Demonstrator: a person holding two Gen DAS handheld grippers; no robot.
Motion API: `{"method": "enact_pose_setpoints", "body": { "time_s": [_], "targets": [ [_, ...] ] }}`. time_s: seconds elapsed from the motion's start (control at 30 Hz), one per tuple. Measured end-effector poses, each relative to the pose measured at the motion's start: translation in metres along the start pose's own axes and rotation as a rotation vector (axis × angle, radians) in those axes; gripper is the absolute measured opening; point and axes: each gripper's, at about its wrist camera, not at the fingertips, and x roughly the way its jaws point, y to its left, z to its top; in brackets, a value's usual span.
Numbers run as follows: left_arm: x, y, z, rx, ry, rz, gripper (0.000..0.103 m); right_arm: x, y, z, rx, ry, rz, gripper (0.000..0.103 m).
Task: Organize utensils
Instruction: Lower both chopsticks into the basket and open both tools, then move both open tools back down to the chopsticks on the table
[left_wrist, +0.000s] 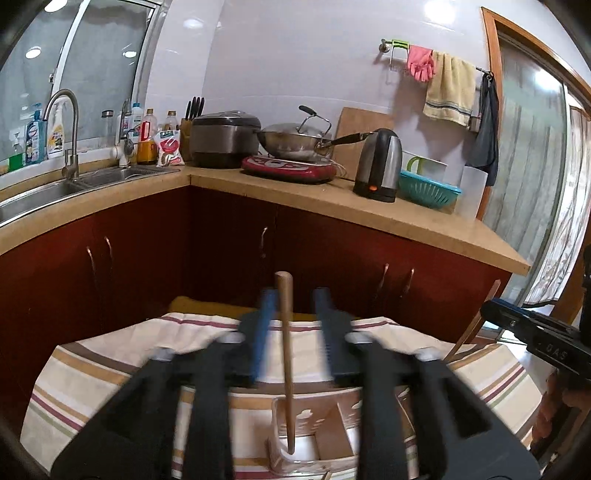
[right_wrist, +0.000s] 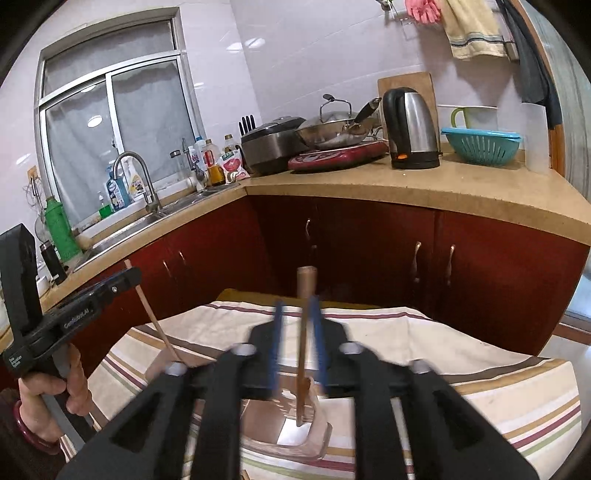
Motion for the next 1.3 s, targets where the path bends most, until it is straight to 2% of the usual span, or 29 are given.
{"method": "enact_pose_setpoints", "body": {
  "time_s": [0.03,0.2,0.37,0.5,0.73,0.93,1.13,1.3],
  "targets": [
    [-0.003,0.001,-0.001,-0.008,-0.008,-0.004,0.048,-0.004,0.002,-0.002,-0.006,-0.008,-0.01,0.041],
    [-0.023,-0.002,-0.005,0.022,-0.033,0.003,0.063,-0.013,0.004,-0.005,-0.034,-0.013,-0.045,0.05],
    [-0.051,-0.006,-0.018,0.052,-0.045,0.012,0.069,-0.036,0.002,-0.019,-0.045,-0.017,-0.082,0.052],
    [-0.079,-0.008,-0.038,0.083,-0.057,0.027,0.07,-0.062,0.005,-0.039,-0.054,-0.025,-0.104,0.052],
    [-0.132,-0.013,-0.096,0.118,-0.067,0.074,0.071,-0.111,0.021,-0.104,-0.08,-0.067,-0.148,0.053],
    [-0.167,-0.006,-0.153,0.057,-0.026,0.1,0.071,-0.14,0.041,-0.175,-0.102,-0.068,-0.151,0.053],
    [-0.191,-0.004,-0.195,0.033,-0.015,0.152,0.071,-0.152,0.055,-0.225,-0.119,-0.066,-0.126,0.052],
    [-0.203,-0.004,-0.219,0.022,-0.005,0.167,0.071,-0.151,0.063,-0.249,-0.143,-0.034,-0.094,0.052]
  ]
}}
